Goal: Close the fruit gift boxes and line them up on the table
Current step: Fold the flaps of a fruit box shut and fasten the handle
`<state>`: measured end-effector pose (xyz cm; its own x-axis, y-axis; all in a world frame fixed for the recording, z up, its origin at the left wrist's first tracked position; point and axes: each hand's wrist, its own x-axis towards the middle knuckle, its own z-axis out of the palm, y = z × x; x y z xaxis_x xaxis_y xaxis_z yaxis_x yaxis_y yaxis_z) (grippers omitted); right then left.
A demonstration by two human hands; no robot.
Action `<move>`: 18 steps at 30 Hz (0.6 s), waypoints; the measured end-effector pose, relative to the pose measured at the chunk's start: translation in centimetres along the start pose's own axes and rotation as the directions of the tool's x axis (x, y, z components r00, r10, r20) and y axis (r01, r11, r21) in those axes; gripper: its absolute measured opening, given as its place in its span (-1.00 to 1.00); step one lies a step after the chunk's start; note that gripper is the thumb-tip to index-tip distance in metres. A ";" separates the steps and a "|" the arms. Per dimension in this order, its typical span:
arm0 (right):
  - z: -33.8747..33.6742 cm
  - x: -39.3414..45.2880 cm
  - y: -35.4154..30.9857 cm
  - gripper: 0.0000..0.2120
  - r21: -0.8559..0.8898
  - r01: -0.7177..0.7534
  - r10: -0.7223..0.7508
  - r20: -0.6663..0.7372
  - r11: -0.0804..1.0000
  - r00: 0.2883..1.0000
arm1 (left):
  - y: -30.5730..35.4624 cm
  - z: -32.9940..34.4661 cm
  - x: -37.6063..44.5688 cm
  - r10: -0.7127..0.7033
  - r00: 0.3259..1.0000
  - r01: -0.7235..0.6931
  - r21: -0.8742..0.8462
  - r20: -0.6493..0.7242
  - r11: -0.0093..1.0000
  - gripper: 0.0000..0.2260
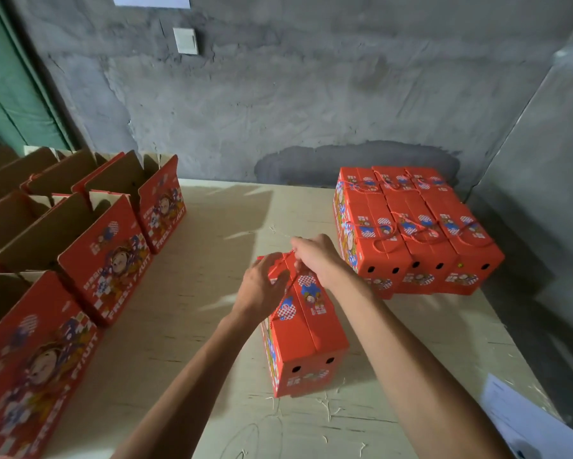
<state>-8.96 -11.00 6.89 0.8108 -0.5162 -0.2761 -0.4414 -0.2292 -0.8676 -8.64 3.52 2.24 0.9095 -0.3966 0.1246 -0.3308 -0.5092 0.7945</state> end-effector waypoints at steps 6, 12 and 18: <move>-1.9 3.2 -4.3 -0.87 0.208 0.055 -0.054 -0.010 0.977 0.998 | -1.2 2.0 0.6 -0.164 0.966 0.151 0.082 0.198 0.985 -0.11; -4.2 7.4 -7.8 -0.87 0.213 0.117 -0.107 -0.061 0.970 0.992 | -0.5 3.4 4.4 -0.092 0.970 0.102 -0.030 0.223 0.994 0.21; -5.9 12.7 -9.2 -0.86 0.206 0.106 -0.097 -0.053 0.973 0.994 | 0.2 5.8 9.0 -0.079 0.967 0.093 -0.046 0.241 0.995 0.18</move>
<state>3.08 -20.32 13.79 0.8282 -0.5343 -0.1688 -0.2646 -0.1075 -0.9583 -2.01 -4.59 0.06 0.8454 -0.5272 -0.0859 -0.2327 -0.5083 0.8291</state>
